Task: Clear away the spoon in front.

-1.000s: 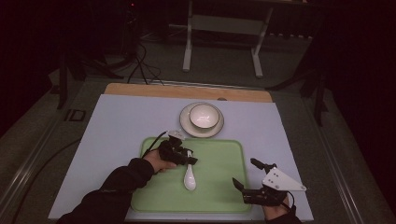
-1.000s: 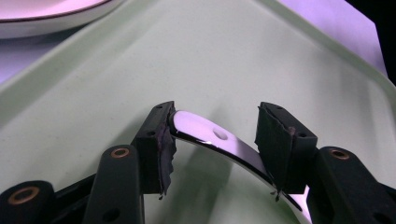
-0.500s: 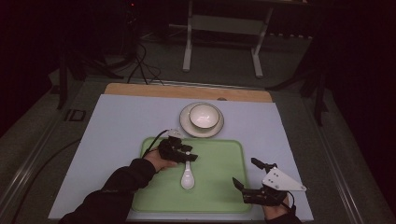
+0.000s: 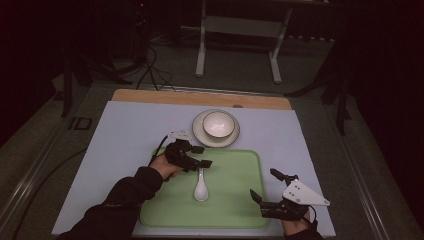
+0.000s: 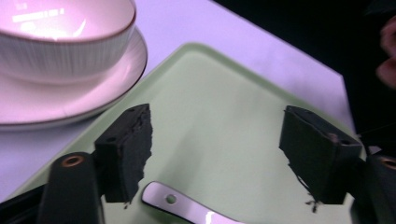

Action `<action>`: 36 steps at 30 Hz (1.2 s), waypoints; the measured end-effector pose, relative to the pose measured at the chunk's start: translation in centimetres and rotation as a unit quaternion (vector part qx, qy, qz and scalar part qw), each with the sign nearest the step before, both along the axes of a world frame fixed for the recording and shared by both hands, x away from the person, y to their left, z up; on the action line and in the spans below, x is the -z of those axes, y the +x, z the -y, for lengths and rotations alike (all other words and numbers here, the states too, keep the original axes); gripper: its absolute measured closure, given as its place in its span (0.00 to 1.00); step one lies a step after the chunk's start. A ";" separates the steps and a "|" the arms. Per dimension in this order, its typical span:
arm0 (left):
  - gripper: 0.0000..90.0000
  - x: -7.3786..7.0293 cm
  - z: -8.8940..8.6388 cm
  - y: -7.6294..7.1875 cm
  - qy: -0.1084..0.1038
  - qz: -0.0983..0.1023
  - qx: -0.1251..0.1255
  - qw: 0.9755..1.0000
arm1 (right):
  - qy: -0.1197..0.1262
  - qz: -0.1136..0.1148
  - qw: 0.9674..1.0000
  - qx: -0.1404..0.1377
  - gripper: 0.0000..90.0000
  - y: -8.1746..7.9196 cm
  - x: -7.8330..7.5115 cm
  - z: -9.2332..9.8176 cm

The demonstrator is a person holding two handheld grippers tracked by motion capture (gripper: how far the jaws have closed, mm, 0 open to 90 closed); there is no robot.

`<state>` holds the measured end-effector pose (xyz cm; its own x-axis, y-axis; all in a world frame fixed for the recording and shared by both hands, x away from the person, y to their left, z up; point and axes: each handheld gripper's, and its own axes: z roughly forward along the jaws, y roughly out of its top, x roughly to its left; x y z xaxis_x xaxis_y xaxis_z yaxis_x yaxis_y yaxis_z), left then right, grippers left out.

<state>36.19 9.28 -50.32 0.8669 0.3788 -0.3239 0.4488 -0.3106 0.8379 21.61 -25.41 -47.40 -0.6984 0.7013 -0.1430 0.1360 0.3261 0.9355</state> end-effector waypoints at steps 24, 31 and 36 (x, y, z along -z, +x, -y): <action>0.00 -4.9 -5.1 -4.4 -0.009 0.038 -0.003 0.999 | 0.002 0.008 1.000 0.012 0.11 -0.1 -0.1 0.0; 0.00 -5.1 -7.3 -5.3 -0.019 0.041 -0.019 0.999 | -0.002 0.008 1.000 0.014 0.11 -0.1 0.0 -0.1; 0.00 -5.4 -8.5 -6.2 -0.027 0.049 -0.018 0.998 | -0.002 0.010 1.000 0.016 0.11 -0.1 -0.1 0.0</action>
